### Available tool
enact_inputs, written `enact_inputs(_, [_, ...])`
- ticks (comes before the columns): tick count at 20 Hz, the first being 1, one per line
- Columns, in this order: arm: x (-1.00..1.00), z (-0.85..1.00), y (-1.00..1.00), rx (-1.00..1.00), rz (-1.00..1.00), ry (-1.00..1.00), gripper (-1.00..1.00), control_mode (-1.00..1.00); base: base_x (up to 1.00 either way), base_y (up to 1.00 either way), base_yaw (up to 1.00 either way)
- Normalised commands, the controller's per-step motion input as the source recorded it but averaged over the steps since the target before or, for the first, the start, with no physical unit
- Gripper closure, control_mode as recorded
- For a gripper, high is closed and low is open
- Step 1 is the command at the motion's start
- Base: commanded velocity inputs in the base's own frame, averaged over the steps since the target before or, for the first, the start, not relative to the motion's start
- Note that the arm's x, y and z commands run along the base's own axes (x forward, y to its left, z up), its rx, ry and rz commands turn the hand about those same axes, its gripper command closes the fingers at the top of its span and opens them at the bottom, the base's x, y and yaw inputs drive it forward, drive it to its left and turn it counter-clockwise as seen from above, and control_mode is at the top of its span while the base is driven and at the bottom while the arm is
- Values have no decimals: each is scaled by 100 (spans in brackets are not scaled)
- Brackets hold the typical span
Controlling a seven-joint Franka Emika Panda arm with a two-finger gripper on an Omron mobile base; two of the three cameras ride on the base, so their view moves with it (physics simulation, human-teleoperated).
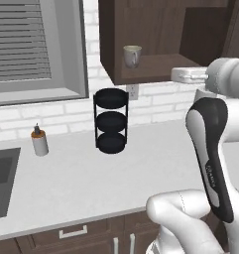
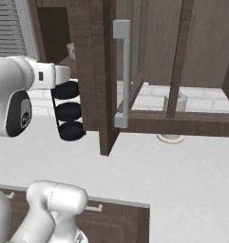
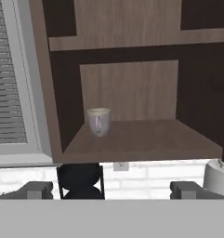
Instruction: Gather all objects into one cabinet and sort the glasses and bowls to opposite sides.
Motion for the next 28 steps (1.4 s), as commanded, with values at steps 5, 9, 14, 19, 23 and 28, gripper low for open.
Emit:
enact_inputs(5, [58, 9, 0, 0, 0, -8, -100, -100, 0, 0, 0])
enact_inputs(9, [52, 0, 0, 0, 0, 0, -100, -100, 0, 0, 0])
enact_inputs(14, [53, 0, 0, 0, 0, 0, -100, -100, 0, 0, 0])
enact_inputs(19, [49, 0, 0, 0, 0, 0, -100, -100, 0, 0, 0])
enact_inputs(23, [53, 0, 0, 0, 0, 0, -100, -100, 0, 0, 0])
enact_inputs(28, [50, -1, 0, 0, 0, 0, -100, -100, 0, 0, 0])
